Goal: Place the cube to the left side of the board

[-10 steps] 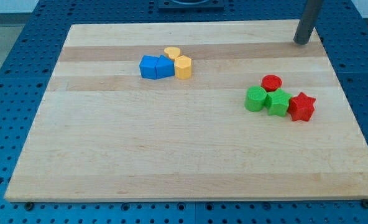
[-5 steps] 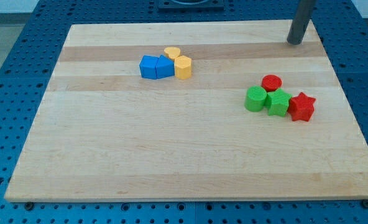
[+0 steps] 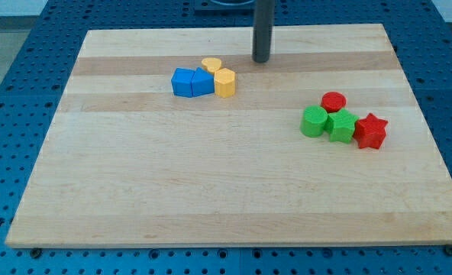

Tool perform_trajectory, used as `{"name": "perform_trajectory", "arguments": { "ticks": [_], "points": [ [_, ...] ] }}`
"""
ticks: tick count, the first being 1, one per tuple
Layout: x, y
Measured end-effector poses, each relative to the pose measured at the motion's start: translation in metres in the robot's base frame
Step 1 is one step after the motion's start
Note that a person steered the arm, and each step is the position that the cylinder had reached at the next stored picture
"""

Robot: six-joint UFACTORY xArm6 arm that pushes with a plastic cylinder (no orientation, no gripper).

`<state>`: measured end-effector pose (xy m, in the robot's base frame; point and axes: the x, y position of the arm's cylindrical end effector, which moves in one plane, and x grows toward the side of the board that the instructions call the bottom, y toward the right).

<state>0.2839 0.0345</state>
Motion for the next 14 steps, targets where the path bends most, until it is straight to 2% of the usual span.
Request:
{"name": "perform_trajectory", "arguments": {
  "ticks": [5, 8, 14],
  "points": [
    [0.035, -0.066],
    [0.073, -0.121],
    [0.067, -0.216]
  ]
}}
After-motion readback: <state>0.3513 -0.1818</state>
